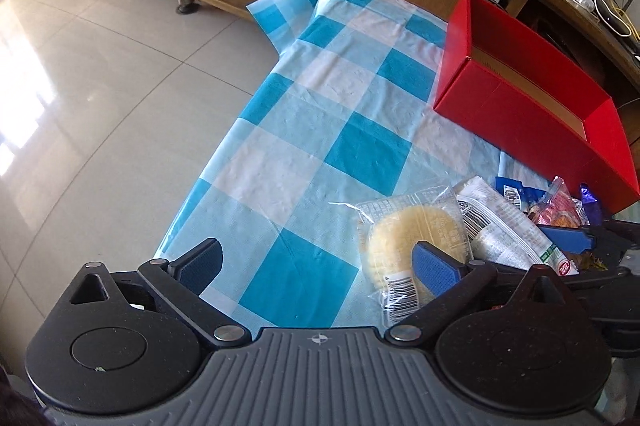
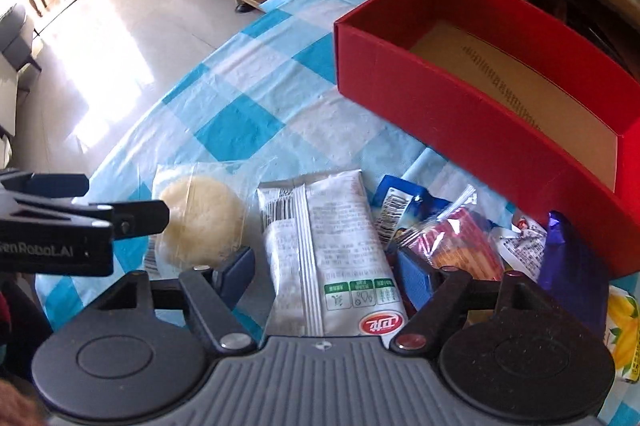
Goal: Organize snacks
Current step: 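Grasp the wrapped round bun with the left gripper while the right grasps the white wafer pack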
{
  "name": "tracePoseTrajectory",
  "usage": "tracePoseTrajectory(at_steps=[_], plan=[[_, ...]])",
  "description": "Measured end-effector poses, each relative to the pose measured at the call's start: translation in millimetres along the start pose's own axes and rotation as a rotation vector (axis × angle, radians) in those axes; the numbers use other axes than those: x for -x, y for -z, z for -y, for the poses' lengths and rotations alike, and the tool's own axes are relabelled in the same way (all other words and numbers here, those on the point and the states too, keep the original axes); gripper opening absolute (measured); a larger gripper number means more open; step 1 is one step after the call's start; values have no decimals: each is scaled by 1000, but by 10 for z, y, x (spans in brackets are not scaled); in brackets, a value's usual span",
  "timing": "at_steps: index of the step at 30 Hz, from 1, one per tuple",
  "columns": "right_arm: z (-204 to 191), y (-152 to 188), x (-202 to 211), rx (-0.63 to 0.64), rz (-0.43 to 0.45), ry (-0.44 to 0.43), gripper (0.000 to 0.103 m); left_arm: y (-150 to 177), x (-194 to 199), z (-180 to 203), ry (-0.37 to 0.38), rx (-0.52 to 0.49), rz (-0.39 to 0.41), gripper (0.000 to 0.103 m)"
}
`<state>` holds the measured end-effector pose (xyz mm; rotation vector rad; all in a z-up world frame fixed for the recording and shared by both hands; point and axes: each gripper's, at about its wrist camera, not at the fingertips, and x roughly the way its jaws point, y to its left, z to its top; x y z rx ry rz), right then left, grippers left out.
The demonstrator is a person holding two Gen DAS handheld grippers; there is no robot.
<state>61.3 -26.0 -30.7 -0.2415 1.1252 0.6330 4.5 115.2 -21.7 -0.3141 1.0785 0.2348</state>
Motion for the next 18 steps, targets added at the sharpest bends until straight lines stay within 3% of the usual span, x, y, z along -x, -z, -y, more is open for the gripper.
tracePoseTrajectory(at_steps=[1, 2, 6, 18], plan=[[0, 14, 2, -1, -5, -5, 72, -2, -2, 3, 3, 0, -1, 102], [3, 38, 10, -2, -10, -5, 62, -2, -5, 5, 5, 0, -2, 102], [40, 165, 161, -43, -11, -29, 51, -8, -11, 30, 26, -4, -10, 102], [191, 562, 506, -68, 10, 28, 49, -28, -209, 419, 48, -66, -46, 103]])
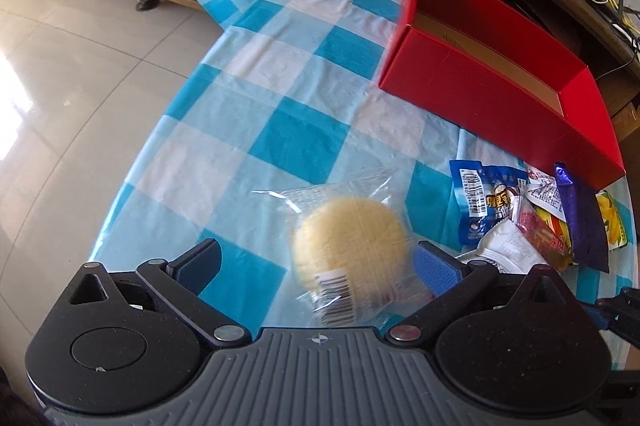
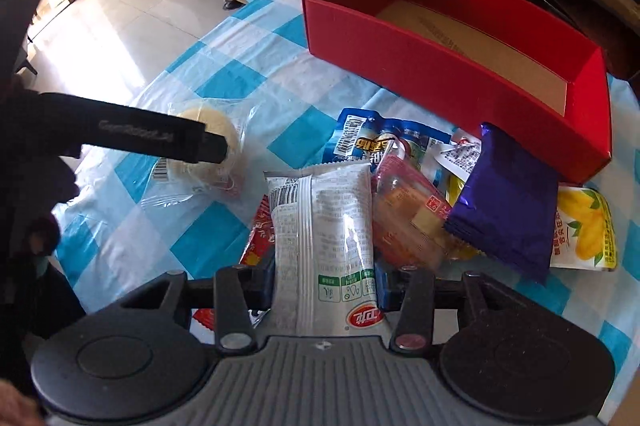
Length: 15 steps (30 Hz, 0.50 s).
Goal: Organize snacks
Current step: 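Grasp the wrapped round bun with the left gripper while the right grasps the white wafer pack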
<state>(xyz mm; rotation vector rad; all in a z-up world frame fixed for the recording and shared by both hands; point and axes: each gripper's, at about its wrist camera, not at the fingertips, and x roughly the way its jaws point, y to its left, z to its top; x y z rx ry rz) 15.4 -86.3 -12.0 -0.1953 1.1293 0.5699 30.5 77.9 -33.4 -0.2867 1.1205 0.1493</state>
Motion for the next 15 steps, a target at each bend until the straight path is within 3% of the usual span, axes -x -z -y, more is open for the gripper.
tracePoseTrajectory(at_steps=[6, 10, 13, 15], plan=[[9, -5, -111, -19, 27, -3, 51, 23, -203, 204, -75, -62, -28, 102], [88, -43, -166, -62, 41, -43, 54, 54, -197, 190, -82, -77, -22, 101], [121, -81, -189, -90, 44, -84, 64, 68, -172, 161, -79, -81, -16, 100], [121, -116, -214, -100, 44, -116, 79, 68, -167, 156, -77, -84, -16, 100]])
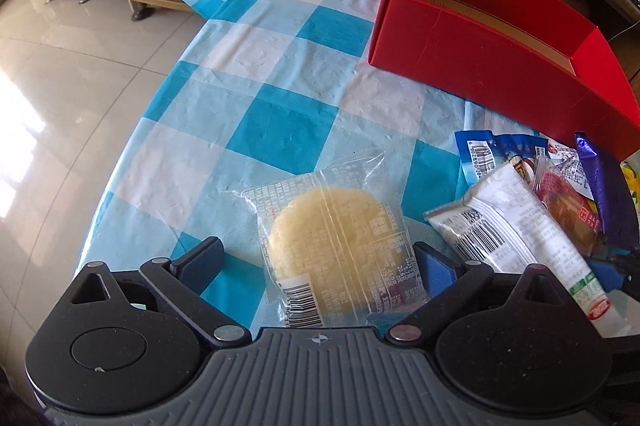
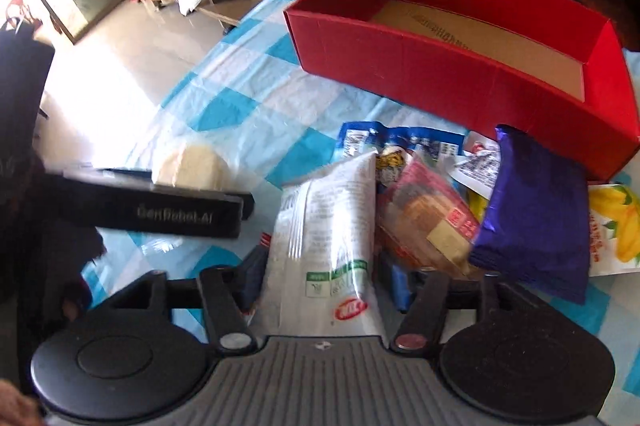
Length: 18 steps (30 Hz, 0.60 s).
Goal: Organize snacks
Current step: 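Grasp the wrapped round bun with the left gripper while the right grasps the white wafer pack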
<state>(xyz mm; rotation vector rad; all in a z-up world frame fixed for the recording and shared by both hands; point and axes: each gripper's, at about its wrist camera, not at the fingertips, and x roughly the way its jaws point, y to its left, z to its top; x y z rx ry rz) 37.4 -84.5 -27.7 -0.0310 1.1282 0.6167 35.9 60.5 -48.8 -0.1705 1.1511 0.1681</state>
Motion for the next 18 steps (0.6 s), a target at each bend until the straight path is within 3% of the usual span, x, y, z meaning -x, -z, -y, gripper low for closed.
tracePoseTrajectory(at_steps=[3, 7, 12, 18], plan=[[-24, -65, -80, -13, -11, -23, 91, -17, -5, -8, -1, 4, -1, 100], [-146, -107, -174, 61, -10, 74, 90, -33, 2, -59, 10, 23, -7, 101], [-97, -108, -123, 81, -3, 153, 54, -8, 13, -83, 13, 5, -1, 99], [-18, -64, -9, 43, -8, 106, 48, 10, 81, -68, 36, -10, 9, 85]])
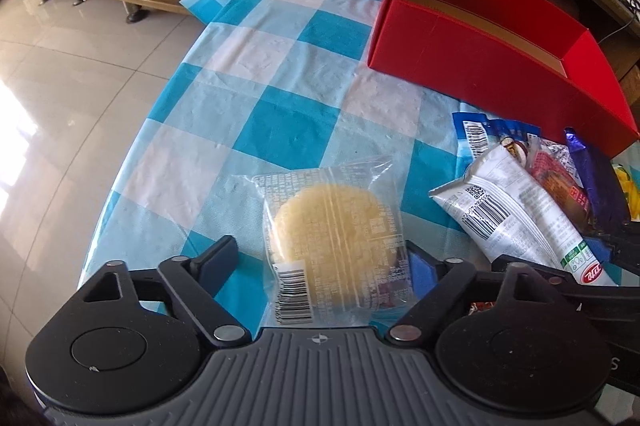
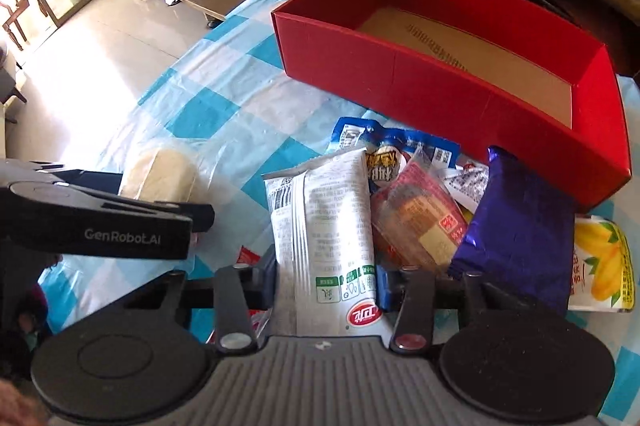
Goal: Organize snacks
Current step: 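Grasp the wrapped round bun with the left gripper while the right grasps the white wafer pack, then carry the bun and white pack into the red box and open both grippers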
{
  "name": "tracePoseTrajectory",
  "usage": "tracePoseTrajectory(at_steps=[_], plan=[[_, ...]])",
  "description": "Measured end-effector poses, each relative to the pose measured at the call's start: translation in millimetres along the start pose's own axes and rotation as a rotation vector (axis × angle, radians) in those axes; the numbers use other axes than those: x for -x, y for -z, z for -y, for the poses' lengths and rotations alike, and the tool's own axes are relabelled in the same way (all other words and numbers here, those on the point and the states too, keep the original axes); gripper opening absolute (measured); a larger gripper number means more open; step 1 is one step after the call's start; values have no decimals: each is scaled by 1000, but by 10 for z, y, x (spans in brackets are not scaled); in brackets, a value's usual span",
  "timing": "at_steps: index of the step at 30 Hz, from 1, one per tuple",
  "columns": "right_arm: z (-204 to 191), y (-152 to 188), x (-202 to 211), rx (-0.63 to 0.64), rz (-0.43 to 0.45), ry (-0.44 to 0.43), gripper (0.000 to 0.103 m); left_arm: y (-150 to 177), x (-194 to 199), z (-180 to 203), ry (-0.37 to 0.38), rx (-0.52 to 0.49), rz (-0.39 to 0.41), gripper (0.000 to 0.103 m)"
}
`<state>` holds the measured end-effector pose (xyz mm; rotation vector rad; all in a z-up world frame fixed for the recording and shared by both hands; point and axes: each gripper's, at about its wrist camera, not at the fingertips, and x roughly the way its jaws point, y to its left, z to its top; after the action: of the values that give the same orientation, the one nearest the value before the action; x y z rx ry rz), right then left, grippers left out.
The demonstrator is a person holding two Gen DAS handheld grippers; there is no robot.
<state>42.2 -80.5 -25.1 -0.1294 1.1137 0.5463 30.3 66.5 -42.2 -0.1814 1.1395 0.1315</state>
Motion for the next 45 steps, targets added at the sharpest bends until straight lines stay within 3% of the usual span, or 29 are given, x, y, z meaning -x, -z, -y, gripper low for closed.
tracePoseTrajectory(at_steps=[3, 10, 25, 45], plan=[[55, 41, 101, -29, 18, -5, 48, 9, 37, 1, 23, -4, 8, 73], [152, 85, 388, -84, 83, -38, 47, 23, 68, -5, 30, 5, 5, 66], [238, 57, 615, -106, 155, -50, 47, -45, 325, 159, 102, 6, 51, 65], [664, -513, 789, -224, 291, 2, 47, -814, 367, 744, 146, -106, 157, 65]])
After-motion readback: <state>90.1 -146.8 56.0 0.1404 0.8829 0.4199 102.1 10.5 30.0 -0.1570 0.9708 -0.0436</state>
